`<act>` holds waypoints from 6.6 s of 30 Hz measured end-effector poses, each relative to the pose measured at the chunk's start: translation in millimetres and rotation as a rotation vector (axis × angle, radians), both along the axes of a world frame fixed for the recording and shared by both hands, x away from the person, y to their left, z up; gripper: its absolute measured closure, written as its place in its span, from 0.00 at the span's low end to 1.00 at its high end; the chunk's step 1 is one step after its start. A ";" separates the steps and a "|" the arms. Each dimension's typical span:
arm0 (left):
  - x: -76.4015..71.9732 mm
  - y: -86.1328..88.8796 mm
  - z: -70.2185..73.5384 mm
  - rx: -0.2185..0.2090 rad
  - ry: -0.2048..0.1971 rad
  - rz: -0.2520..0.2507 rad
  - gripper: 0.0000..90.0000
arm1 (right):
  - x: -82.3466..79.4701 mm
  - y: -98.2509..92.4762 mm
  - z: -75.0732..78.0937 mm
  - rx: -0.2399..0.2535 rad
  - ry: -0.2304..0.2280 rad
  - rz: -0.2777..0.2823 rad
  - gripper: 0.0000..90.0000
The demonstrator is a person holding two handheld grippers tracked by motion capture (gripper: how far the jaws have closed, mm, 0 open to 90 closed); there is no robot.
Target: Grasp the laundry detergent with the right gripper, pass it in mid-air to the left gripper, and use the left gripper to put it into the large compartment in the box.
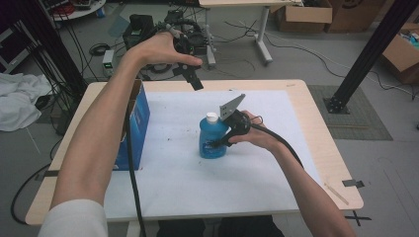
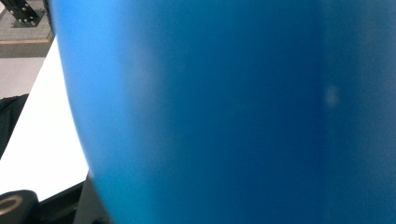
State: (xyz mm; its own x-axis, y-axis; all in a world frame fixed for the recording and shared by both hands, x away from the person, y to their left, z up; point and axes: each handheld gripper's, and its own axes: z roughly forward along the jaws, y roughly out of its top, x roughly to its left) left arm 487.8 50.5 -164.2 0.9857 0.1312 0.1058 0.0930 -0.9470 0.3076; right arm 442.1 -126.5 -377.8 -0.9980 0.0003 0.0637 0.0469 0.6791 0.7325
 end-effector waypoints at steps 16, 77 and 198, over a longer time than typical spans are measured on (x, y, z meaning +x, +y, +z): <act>-2.8 4.5 -1.7 -0.003 0.000 0.002 0.20 | -0.5 -2.4 -2.2 0.029 -0.018 0.010 0.49; -76.5 -38.1 -47.2 -0.058 0.069 -0.122 0.19 | -23.4 -20.8 55.1 0.055 -0.048 -0.054 0.49; -79.0 -48.7 -85.4 -0.051 0.038 -0.107 0.42 | -24.9 -18.3 40.3 0.111 -0.030 -0.059 0.39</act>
State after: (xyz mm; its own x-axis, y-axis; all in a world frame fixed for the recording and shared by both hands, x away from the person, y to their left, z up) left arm 408.8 1.9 -249.6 0.9976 0.0292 0.0635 0.0049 -0.9352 0.3541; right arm 417.2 -144.8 -337.5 -0.9979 0.0534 0.0369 0.0613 0.5909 0.8044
